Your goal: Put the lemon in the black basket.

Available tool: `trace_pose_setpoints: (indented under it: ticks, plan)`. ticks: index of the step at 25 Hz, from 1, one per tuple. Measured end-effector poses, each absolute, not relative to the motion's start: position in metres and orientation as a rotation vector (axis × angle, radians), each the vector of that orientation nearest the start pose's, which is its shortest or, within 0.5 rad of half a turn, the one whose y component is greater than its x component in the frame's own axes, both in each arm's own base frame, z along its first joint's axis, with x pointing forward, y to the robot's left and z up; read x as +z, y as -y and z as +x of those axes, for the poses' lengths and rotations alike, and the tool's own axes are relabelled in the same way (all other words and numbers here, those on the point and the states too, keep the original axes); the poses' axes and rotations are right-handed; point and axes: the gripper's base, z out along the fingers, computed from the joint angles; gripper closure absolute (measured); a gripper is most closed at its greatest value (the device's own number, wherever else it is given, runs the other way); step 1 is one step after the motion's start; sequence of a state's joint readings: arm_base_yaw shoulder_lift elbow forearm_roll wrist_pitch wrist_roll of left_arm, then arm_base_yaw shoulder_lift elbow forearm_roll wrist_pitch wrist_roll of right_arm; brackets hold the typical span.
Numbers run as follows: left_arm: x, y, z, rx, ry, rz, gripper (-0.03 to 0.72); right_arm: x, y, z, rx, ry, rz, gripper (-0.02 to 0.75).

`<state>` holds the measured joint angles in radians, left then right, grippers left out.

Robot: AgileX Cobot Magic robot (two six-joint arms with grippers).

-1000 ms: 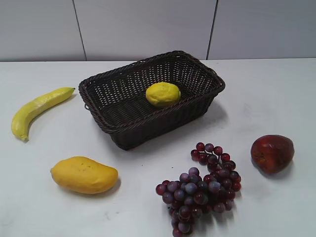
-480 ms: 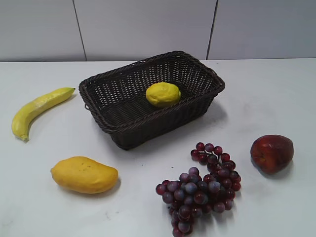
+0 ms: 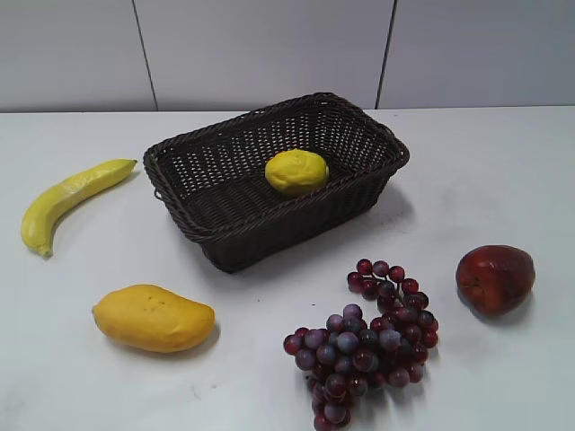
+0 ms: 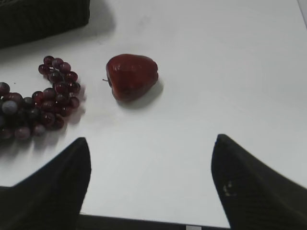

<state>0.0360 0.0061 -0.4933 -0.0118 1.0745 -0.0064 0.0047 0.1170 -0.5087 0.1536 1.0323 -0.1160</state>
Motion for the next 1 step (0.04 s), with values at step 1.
trace_pose_setpoints:
  ticks: [1]
  plan:
    - [0.2743,0.0011,-0.0037,0.004,-2.07,-0.043,0.216,0.2826,-0.012,0.0097,0.119,-2.09,-0.123,0.146]
